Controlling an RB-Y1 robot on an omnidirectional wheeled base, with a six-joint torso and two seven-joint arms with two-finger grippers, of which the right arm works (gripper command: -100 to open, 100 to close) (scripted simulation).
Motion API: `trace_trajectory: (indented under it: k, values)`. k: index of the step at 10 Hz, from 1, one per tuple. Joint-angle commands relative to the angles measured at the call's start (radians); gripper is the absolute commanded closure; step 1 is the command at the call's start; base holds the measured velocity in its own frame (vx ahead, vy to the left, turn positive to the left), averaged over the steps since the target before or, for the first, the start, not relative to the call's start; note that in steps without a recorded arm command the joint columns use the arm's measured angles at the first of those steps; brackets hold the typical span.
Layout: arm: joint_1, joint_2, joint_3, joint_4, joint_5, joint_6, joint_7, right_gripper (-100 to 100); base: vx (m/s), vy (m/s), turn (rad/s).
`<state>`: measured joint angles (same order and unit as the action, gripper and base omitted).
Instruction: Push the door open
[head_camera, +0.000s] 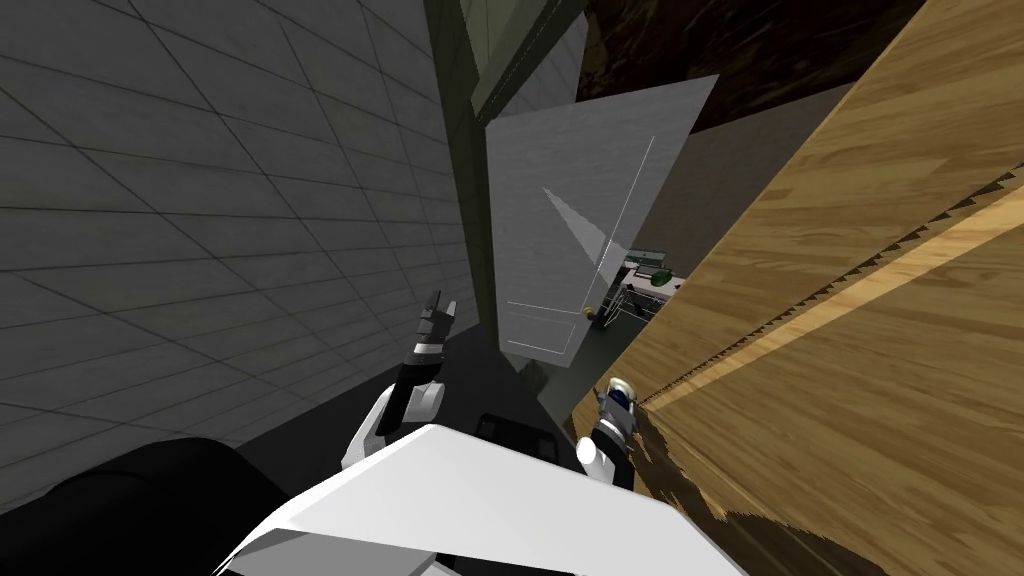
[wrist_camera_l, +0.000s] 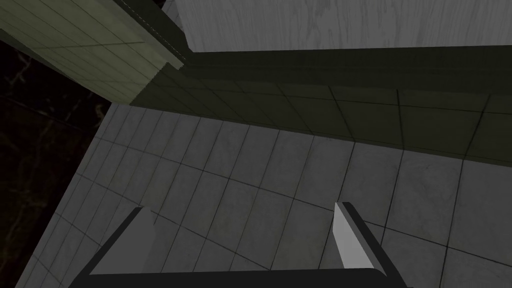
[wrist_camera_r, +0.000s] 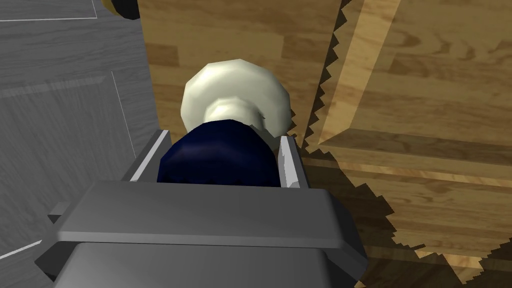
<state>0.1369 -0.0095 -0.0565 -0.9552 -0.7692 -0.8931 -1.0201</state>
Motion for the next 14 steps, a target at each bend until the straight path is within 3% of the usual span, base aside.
trace_trajectory:
  k: [1,6,14]
  values:
    - [-0.013,-0.012,-0.020,0.009,-0.011,-0.016,0.005,100,0.161,-0.065,0.009]
    - [-0.026,-0.034,-0.097,0.019,-0.063,-0.045,0.033,100,0.180,-0.080,0.011]
    - [-0.041,-0.036,-0.185,0.030,-0.123,-0.079,0.065,100,0.102,-0.065,0.012]
